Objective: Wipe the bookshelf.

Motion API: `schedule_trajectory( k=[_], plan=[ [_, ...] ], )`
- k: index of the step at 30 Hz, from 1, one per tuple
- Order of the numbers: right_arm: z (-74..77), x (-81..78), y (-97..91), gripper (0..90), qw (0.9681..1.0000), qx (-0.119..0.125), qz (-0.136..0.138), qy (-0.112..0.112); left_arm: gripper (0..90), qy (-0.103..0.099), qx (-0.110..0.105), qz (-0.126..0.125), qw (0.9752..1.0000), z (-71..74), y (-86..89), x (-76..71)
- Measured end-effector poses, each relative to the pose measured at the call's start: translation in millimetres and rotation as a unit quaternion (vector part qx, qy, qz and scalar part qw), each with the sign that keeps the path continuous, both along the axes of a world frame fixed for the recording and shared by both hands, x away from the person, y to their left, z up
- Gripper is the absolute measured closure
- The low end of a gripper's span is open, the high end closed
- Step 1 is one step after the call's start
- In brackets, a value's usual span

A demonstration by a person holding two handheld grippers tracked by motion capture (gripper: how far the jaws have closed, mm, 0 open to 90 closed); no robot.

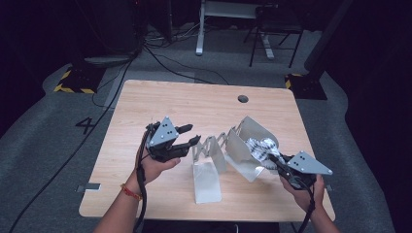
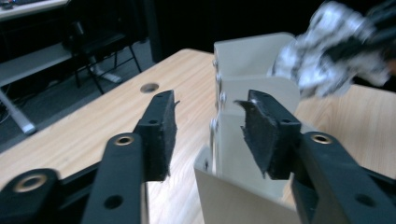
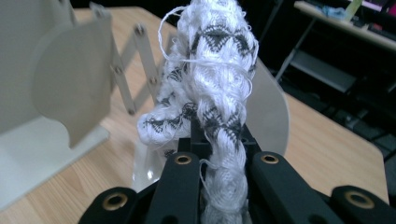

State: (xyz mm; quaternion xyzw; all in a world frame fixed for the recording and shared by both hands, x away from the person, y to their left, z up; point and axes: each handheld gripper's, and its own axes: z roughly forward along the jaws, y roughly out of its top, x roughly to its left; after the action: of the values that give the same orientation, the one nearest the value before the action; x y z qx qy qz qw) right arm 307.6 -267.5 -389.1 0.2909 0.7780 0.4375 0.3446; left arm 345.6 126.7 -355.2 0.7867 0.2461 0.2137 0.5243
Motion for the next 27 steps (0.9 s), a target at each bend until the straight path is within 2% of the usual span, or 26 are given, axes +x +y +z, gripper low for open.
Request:
schedule_trajectory(
  k=[3, 5, 7, 11, 13, 15, 16, 19, 22, 25, 27],
  plan=[
    [15.9, -10.4, 6.4, 84.8, 0.9996, 0.014, 0.018, -0.019, 47.8, 0.008, 0.013, 0.017, 0.9997, -11.0, 7.1, -5.6],
    [22.2, -15.1, 12.7, 84.8, 0.9990, 0.015, 0.031, -0.027, 44.4, 0.017, 0.018, 0.029, 0.9993, -17.8, 15.3, -7.8],
    [27.0, -17.7, 23.3, 84.8, 0.9984, 0.010, 0.047, -0.032, 43.2, 0.024, 0.000, 0.031, 0.9992, -20.4, 22.6, -8.3],
    [26.7, -15.1, 45.2, 84.8, 0.9979, -0.004, 0.059, -0.028, 42.6, 0.023, -0.033, 0.031, 0.9987, -20.4, 28.4, -6.0],
    [23.3, -11.8, 57.4, 84.8, 0.9975, -0.016, 0.063, -0.026, 41.5, 0.027, -0.037, 0.029, 0.9985, -20.5, 27.1, -2.4],
    [18.3, -5.8, 69.0, 84.7, 0.9971, -0.030, 0.067, -0.018, 40.7, 0.040, -0.061, 0.017, 0.9972, -22.1, 25.7, 3.2],
    [14.8, -1.9, 73.8, 84.6, 0.9972, -0.033, 0.067, -0.012, 40.9, 0.046, -0.063, 0.020, 0.9967, -23.3, 23.1, 6.4],
    [0.7, 9.4, 85.8, 84.6, 0.9968, -0.048, 0.065, -0.003, 43.0, 0.049, -0.046, 0.015, 0.9976, -26.2, 15.5, 13.2],
    [-10.6, 14.7, 92.2, 84.6, 0.9960, -0.061, 0.065, 0.000, 45.1, 0.052, -0.047, 0.012, 0.9975, -27.2, 12.2, 18.7],
    [-23.1, 21.5, 94.7, 84.5, 0.9955, -0.064, 0.067, 0.016, 49.2, 0.059, -0.051, 0.001, 0.9970, -28.3, 9.5, 23.2],
    [-32.8, 26.7, 94.9, 84.5, 0.9953, -0.064, 0.064, 0.032, 52.5, 0.058, -0.045, -0.005, 0.9973, -28.1, 7.9, 24.1]
  ],
)
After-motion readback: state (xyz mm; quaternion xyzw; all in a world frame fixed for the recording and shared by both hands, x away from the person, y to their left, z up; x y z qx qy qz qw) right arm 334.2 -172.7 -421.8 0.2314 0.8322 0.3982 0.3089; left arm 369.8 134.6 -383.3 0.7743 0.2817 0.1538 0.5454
